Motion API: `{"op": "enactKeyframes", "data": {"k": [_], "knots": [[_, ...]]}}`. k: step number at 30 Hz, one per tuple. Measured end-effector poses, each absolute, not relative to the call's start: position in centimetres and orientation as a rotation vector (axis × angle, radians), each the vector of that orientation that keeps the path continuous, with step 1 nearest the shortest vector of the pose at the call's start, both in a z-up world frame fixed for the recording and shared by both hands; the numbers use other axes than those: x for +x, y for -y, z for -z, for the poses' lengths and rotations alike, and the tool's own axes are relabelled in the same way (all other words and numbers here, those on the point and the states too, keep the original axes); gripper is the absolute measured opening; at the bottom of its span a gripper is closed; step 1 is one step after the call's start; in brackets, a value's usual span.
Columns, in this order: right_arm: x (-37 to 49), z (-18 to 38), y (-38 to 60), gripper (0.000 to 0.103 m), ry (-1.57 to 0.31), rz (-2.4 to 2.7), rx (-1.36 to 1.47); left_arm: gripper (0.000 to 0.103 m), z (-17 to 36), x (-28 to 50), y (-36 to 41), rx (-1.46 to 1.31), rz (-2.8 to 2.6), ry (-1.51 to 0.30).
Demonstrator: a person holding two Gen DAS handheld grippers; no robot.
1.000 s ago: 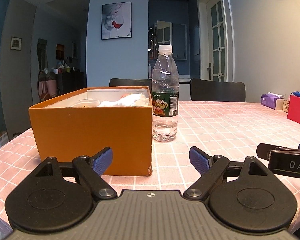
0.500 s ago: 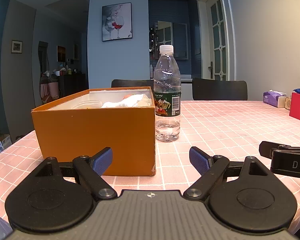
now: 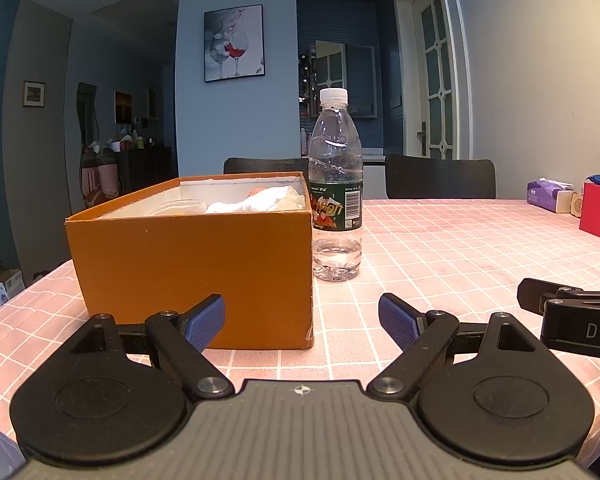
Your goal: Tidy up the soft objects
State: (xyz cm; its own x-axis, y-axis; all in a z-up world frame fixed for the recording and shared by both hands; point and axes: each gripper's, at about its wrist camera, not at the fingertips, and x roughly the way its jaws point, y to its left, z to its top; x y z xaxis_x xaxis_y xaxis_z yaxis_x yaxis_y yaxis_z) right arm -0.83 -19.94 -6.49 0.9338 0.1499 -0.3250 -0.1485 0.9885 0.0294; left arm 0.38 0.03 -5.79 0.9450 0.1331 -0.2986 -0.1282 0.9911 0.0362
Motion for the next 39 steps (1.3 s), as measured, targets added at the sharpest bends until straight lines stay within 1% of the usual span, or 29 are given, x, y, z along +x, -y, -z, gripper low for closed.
{"op": "enactKeyframes", "data": {"k": [39], "knots": [[-0.46,6.69,19.67,0.100,-0.337,-0.162,-0.017,0.101,5.84,0.25,-0.50,0.022,-0.132,-0.303]]}}
